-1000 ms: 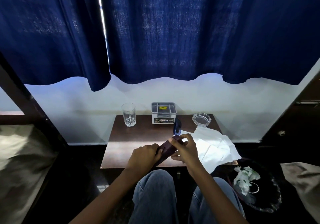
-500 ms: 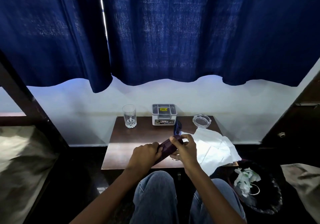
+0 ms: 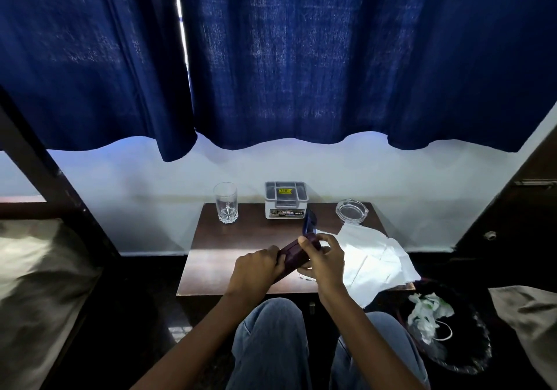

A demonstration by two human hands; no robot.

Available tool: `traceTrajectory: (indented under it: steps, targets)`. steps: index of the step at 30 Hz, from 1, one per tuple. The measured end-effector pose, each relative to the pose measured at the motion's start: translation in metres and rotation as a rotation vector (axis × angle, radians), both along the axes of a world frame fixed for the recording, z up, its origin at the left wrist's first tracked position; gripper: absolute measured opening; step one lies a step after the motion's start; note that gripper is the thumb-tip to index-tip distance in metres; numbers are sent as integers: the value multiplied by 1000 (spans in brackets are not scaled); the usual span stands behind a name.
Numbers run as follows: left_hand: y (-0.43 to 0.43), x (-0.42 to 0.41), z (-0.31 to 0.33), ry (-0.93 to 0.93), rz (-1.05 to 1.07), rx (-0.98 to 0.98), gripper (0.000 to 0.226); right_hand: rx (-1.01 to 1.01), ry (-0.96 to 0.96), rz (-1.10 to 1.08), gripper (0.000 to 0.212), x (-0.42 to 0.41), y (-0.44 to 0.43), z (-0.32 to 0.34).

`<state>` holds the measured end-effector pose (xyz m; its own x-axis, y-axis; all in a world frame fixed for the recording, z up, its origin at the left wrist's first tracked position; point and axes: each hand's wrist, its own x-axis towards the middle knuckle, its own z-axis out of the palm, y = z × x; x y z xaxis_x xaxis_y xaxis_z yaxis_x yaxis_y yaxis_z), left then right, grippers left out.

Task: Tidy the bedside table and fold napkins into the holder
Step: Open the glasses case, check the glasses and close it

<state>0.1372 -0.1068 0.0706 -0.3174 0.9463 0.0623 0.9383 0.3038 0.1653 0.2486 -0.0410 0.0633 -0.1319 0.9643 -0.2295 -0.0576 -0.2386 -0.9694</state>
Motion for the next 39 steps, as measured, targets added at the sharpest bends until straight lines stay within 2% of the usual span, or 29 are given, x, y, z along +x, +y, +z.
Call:
traceTrajectory:
  steps: [5, 7, 12, 16, 20, 22, 24, 26, 30, 33, 36, 39]
  targets:
    - [-1, -6, 0, -50, 3, 64, 34, -38, 69, 2, 33, 0, 0, -1]
    - [-2, -15, -1, -171, 4, 154, 29, -58, 138, 18, 33, 3, 1, -1]
    - [3, -37, -9, -823, 126, 235, 28, -133, 329, 114, 30, 7, 4, 3]
    - [4, -51, -12, -1121, 299, 231, 22, -185, 377, 194, 35, 1, 5, 0]
    - [12, -70, -26, -1581, 589, 269, 32, -272, 479, 264, 40, -4, 7, -8]
    - [16, -79, -37, -1711, 630, 246, 41, -293, 512, 295, 44, -6, 9, -11]
    - [20, -82, -43, -1828, 610, 194, 40, -310, 544, 316, 43, -9, 11, -13]
    - [23, -83, -51, -1874, 615, 172, 41, -326, 550, 327, 42, -10, 13, -19]
    - [28, -90, -68, -1836, 696, 195, 44, -321, 440, 286, 38, -15, 20, -33]
    - [28, -93, -72, -1787, 768, 268, 33, -294, 209, 271, 32, -21, 29, -49]
    - [30, -93, -83, -1728, 824, 343, 19, -232, -80, 298, 35, -28, 39, -65]
    - [24, -93, -97, -1675, 816, 371, 11, -198, -237, 260, 33, -35, 44, -78]
